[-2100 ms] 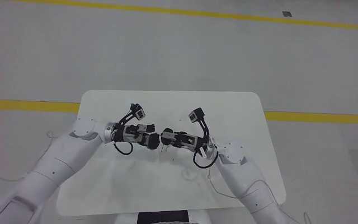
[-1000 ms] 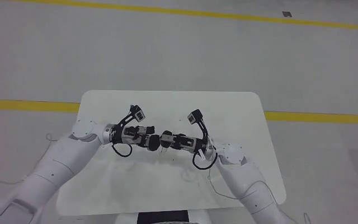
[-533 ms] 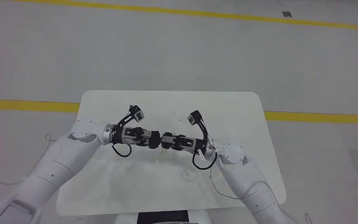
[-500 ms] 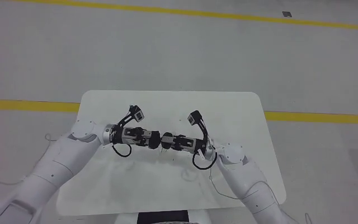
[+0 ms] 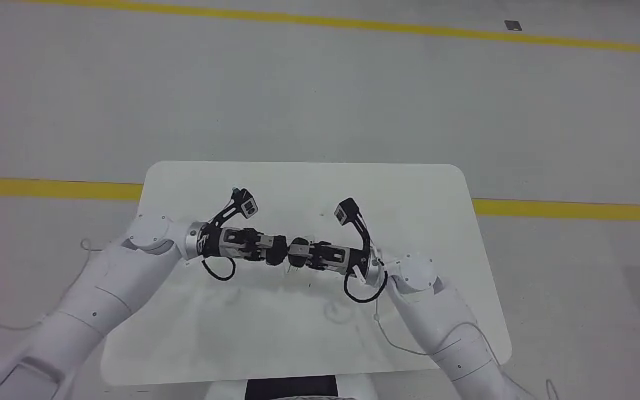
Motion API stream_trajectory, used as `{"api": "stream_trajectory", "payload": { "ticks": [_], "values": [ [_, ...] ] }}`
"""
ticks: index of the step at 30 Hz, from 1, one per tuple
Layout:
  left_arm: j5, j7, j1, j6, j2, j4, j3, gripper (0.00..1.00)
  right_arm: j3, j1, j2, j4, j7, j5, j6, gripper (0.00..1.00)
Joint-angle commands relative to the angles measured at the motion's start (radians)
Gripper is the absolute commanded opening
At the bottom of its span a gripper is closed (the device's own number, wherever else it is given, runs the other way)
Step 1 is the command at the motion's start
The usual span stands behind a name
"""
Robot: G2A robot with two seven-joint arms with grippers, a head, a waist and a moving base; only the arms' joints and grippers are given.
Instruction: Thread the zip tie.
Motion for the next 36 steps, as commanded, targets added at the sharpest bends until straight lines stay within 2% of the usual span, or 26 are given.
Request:
{"api": "stream_trajectory", "payload": {
  "ticks": [1,30,34,36],
  "values": [
    [0.001,0.000,0.000,0.000,0.000,0.000,0.000,0.18,0.000,0.000,0.001,0.001,0.000,0.002,0.001,0.00],
    [0.014,-0.008,-0.007,0.009,-0.005,0.012,0.009,0.08,-0.007,0.002,0.008,0.001,-0.002,0.029,-0.007,0.00],
    [0.014,-0.010,-0.011,0.012,-0.006,0.017,0.011,0.00,-0.008,0.002,0.010,0.000,-0.002,0.032,-0.008,0.00],
    [0.013,-0.011,-0.013,0.012,-0.006,0.021,0.012,0.00,-0.008,0.002,0.010,0.000,-0.001,0.034,-0.009,0.00]
  ]
}}
